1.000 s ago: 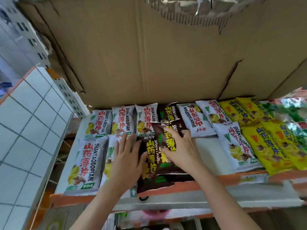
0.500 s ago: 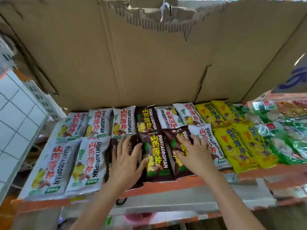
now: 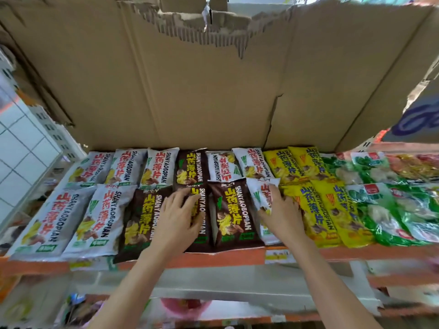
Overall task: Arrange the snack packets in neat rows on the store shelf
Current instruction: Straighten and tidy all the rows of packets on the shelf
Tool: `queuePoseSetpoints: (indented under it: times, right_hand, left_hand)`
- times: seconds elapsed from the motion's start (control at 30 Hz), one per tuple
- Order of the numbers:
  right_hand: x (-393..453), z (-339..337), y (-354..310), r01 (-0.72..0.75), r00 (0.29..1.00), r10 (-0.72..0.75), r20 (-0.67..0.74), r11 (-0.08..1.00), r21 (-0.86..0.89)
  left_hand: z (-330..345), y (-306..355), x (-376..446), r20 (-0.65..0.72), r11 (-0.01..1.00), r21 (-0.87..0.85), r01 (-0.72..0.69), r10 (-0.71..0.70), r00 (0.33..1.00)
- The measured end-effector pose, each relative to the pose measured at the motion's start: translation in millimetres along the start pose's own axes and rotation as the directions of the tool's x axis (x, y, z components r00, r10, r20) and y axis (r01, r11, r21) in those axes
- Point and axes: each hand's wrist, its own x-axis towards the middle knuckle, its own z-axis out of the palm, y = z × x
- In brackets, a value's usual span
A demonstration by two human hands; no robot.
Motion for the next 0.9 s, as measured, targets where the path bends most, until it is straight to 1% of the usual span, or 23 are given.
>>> queuePoseSetpoints:
  times: [0.07, 0.17, 0.23, 0.27, 0.3, 0.33, 0.37, 0.43, 0.47, 0.53, 0.57, 0.67, 0.73, 0.77, 0.83, 0.9]
  right_hand:
    - [-2, -8, -2, 0.044, 0.993, -0.038, -0.114, 0.998, 0.045]
    - [-8, -24, -18, 0.163, 0.941, -0.142, -0.308, 0.986, 0.042]
    - [-14, -33, -38, 0.278, 0.888, -0.211, -0.409, 0.954, 0.111]
    - [-17, -36, -50, 0.338, 0.872, -0.239, -0.427, 0.925, 0.172]
    - [-20, -37, -62, 0.38, 0.876, -0.262, -0.405, 0.893, 0.242]
    - [-23, -35, -74, 0.398, 0.892, -0.284, -0.35, 0.863, 0.313]
    - [-25, -30, -84, 0.403, 0.907, -0.314, -0.282, 0.84, 0.364]
    - [-26, -14, -100, 0.4, 0.915, -0.385, -0.123, 0.823, 0.404]
    - [-25, -4, -105, 0.379, 0.912, -0.41, -0.018, 0.826, 0.418]
    - [-24, 12, -110, 0.322, 0.889, -0.416, 0.192, 0.865, 0.385]
    - [-23, 17, -112, 0.31, 0.879, -0.409, 0.245, 0.881, 0.358]
    - [-21, 17, -114, 0.29, 0.882, -0.395, 0.259, 0.885, 0.363]
    - [-20, 14, -116, 0.3, 0.887, -0.397, 0.237, 0.884, 0.358]
    - [-20, 13, -117, 0.31, 0.894, -0.398, 0.205, 0.88, 0.359]
    - [-23, 8, -124, 0.33, 0.905, -0.407, 0.123, 0.855, 0.399]
    - [-26, 6, -133, 0.33, 0.906, -0.413, 0.095, 0.829, 0.452]
  left_hand:
    - [4, 3, -1, 0.031, 1.0, 0.008, 0.007, -0.007, 0.999]
    - [-4, -1, -4, -0.025, 0.999, -0.018, 0.027, -0.027, 0.999]
    - [-11, -13, -7, -0.104, 0.992, 0.042, 0.122, -0.117, 0.988]
    - [-17, -19, -9, -0.122, 0.976, 0.075, 0.204, -0.194, 0.973]
    - [-23, -25, -11, -0.095, 0.948, 0.106, 0.3, -0.29, 0.952]
    - [-28, -30, -14, -0.042, 0.913, 0.141, 0.383, -0.381, 0.924]
    - [-31, -35, -16, 0.007, 0.885, 0.181, 0.428, -0.437, 0.9]
    - [-35, -42, -19, 0.056, 0.867, 0.222, 0.446, -0.468, 0.882]
    - [-36, -45, -19, 0.074, 0.868, 0.233, 0.438, -0.465, 0.882]
    - [-33, -48, -19, 0.107, 0.87, 0.263, 0.417, -0.455, 0.884]
    - [-32, -49, -17, 0.118, 0.869, 0.27, 0.415, -0.458, 0.881]
    - [-35, -48, -8, 0.13, 0.868, 0.256, 0.424, -0.466, 0.875]
    - [-38, -47, -6, 0.117, 0.885, 0.214, 0.414, -0.444, 0.888]
    - [-40, -48, -6, 0.104, 0.899, 0.158, 0.409, -0.427, 0.898]
    - [-49, -49, -10, 0.085, 0.919, -0.036, 0.392, -0.388, 0.918]
    - [-67, -54, -14, 0.103, 0.899, -0.223, 0.376, -0.362, 0.927]
